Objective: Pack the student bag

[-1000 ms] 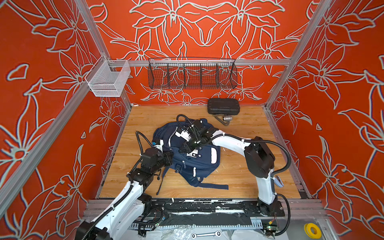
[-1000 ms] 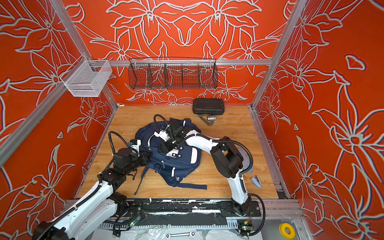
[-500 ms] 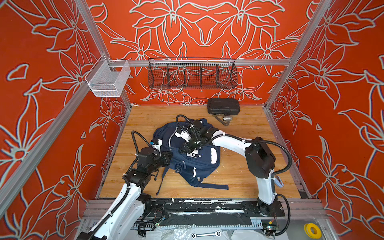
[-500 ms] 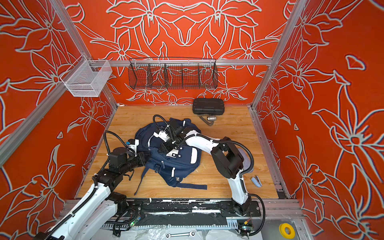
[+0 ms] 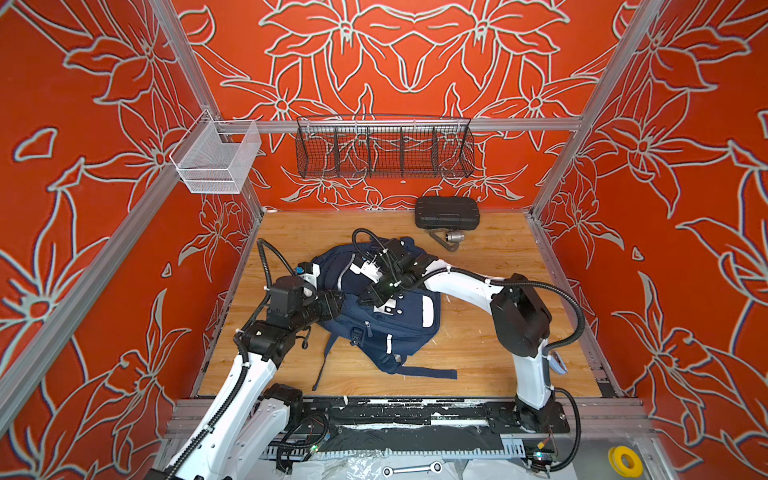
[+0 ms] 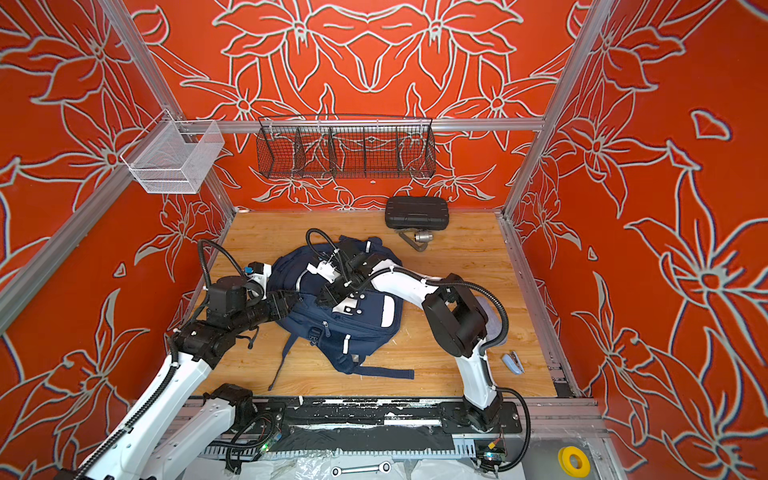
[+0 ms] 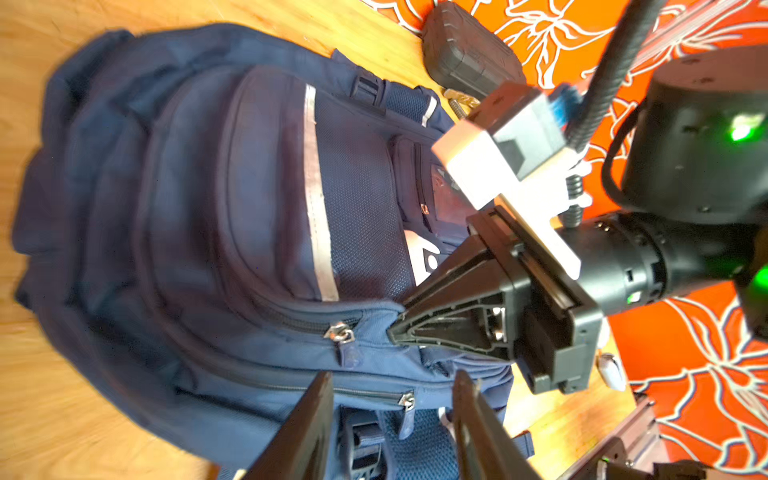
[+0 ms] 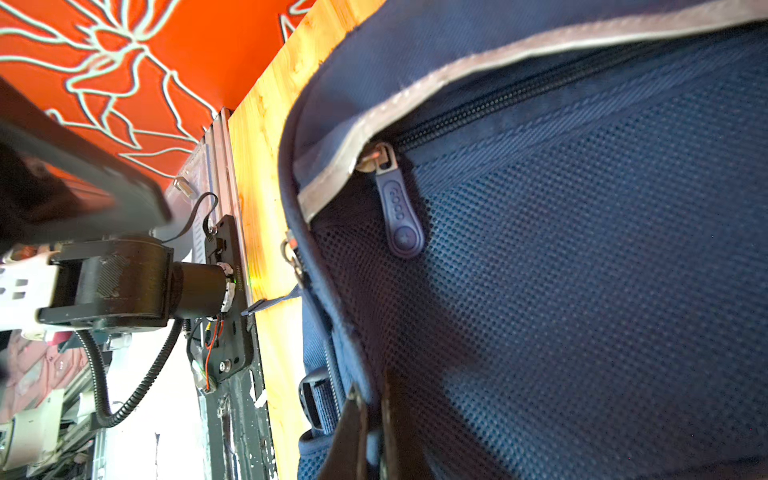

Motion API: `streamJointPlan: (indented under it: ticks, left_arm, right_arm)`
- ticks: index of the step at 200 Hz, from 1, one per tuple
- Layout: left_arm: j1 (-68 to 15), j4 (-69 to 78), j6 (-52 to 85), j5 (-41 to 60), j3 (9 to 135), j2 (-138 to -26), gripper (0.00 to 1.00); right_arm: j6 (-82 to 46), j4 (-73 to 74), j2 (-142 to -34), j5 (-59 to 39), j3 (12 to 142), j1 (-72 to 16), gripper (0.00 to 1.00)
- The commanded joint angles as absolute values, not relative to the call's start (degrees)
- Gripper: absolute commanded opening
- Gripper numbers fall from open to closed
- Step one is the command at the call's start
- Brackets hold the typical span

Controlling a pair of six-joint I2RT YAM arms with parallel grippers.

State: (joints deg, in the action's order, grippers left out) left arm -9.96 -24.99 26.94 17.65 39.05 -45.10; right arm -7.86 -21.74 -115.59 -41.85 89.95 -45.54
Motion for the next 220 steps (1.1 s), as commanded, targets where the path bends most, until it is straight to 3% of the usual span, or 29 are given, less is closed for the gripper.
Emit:
streamJointPlan:
  ticks: [1,35,103,179,220]
  left_arm:
    - [-9.67,-28.05,33.58,17.88,37.67,-47.51,0.51]
    - [-9.67,-18.08,37.54,21.53,34.73,-48.57,0.53]
    - [-9.45,-9.24,36.31,25.6,31.8,-44.34,0.64]
    - [-6.15,-5.44,38.55,34.8,33.68,-44.65,0.64]
    - [-6.11,-13.41,34.68,38.83,37.97,-45.01,0.63]
  right_arm:
    - [-13.99,-16.03,-113.15,-47.32,91.59,-45.3,0.0]
    - [-18.72,-9.71,-113.19,-52.23,92.01,-45.27,0.0]
    - [-16.35,-16.15,-114.6,-59.72,96.66,-44.49,0.0]
    - [-15.88,-19.6,-115.48,-63.38,99.31,-42.43,0.0]
    - [-16.26,-20.09,-115.75,-63.63,100.2,-41.49,0.0]
